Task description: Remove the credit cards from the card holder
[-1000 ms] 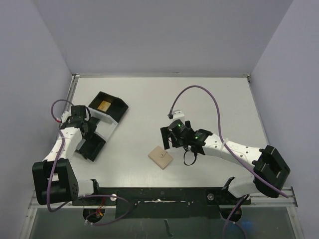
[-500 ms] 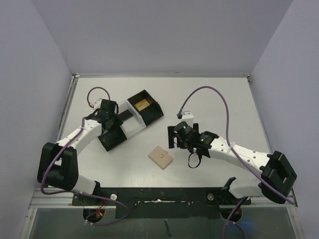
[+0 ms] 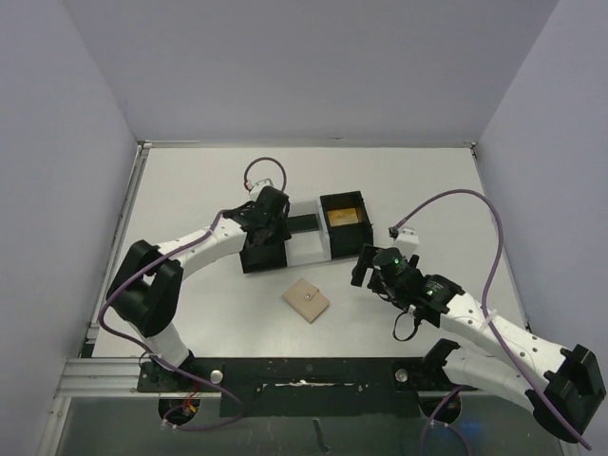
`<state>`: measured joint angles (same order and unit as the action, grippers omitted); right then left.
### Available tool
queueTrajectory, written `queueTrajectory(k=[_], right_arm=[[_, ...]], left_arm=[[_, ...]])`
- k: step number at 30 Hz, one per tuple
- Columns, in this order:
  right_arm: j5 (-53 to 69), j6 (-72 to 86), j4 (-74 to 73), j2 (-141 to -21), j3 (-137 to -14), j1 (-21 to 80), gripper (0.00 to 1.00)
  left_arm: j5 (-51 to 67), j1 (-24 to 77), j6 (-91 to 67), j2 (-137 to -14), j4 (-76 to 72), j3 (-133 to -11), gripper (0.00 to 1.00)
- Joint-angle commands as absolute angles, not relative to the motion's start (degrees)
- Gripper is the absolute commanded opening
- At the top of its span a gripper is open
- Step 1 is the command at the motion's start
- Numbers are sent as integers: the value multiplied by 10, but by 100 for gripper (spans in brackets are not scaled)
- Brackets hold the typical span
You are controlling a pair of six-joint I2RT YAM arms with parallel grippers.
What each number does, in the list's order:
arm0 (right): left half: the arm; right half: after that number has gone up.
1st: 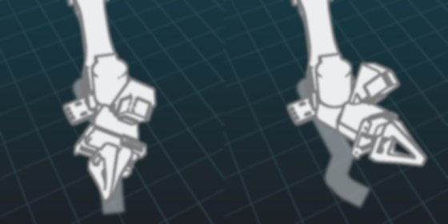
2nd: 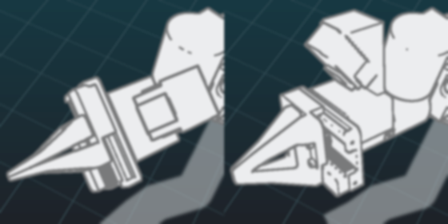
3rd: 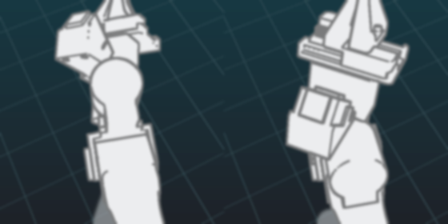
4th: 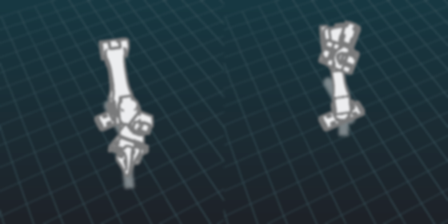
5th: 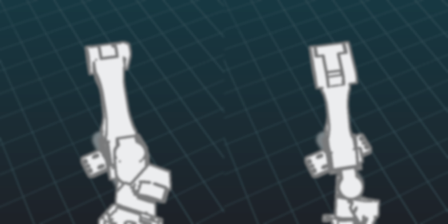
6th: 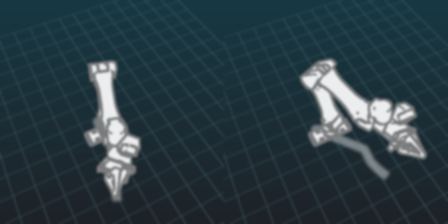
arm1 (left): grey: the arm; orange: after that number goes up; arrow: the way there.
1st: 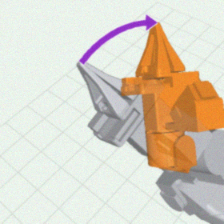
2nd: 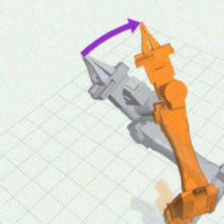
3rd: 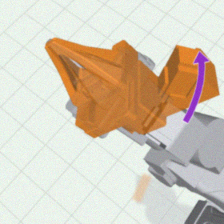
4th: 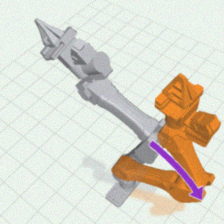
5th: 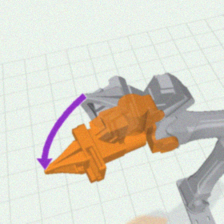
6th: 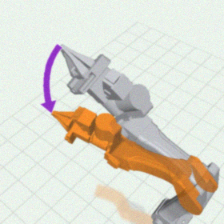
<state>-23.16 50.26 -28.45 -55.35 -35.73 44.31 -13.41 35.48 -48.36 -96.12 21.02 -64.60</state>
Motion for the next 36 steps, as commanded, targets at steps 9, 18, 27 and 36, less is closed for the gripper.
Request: queueTrajectory(k=[9, 18, 27, 36], right_arm=[[-161, 477, -226, -478, -333, 411, 82], [-24, 391, -107, -563, -343, 413, 76], [-24, 346, -97, -700, -413, 475, 68], [-95, 328, -130, -841, -511, 569, 52]], left_arm=[[-137, 376, -454, -1015, 223, -731, 38], [-140, 363, -426, -951, 237, -742, 66], [-93, 279, -449, -721, 153, -546, 85], [-3, 216, -513, -506, 143, -370, 85]])
